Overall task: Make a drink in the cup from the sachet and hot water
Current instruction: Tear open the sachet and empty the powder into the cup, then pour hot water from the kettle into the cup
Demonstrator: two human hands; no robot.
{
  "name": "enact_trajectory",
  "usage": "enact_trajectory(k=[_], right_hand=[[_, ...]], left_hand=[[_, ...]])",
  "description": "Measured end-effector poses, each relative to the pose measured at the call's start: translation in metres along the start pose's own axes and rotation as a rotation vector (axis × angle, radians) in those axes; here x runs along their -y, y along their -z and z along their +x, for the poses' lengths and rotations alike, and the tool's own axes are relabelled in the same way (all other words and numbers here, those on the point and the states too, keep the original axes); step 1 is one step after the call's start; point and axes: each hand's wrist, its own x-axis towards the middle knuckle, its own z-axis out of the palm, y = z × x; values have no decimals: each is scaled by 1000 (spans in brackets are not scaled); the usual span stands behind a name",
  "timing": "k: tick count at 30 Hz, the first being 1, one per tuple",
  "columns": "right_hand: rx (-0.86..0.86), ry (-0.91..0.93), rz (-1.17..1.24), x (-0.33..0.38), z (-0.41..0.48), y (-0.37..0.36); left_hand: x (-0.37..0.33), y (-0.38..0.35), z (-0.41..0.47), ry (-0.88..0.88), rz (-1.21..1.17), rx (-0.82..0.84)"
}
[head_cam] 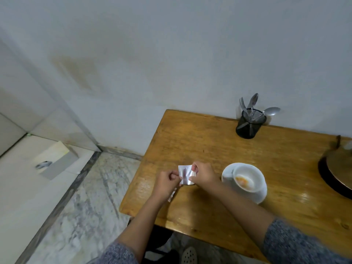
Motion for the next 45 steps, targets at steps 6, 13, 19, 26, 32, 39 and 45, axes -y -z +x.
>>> enact_trajectory(k=[6,13,19,26,32,39,45], right_hand=[[96,131,-163,-17,-4,-30],[27,139,-107,-32,-18,-44],[66,288,-272,-37,-46,-24],[-342,203,152,-45,-73,96],[-971,0,279,-102,-111,240],[-1445,-325,455,-204,-159,322],[-1446,-476,541,-247,-162,315]], left_hand=[[32,-15,-7,-35,184,-83],[32,-28,-9,-42,315,-132],[26,-38,-11,-62,404,-116],[-27,-80,0,-324,457,-73],[-63,-143,-18,-410,183,-8],[-53,-172,-23,-322,52,-50],[-44,-180,-24,-261,41,-117]])
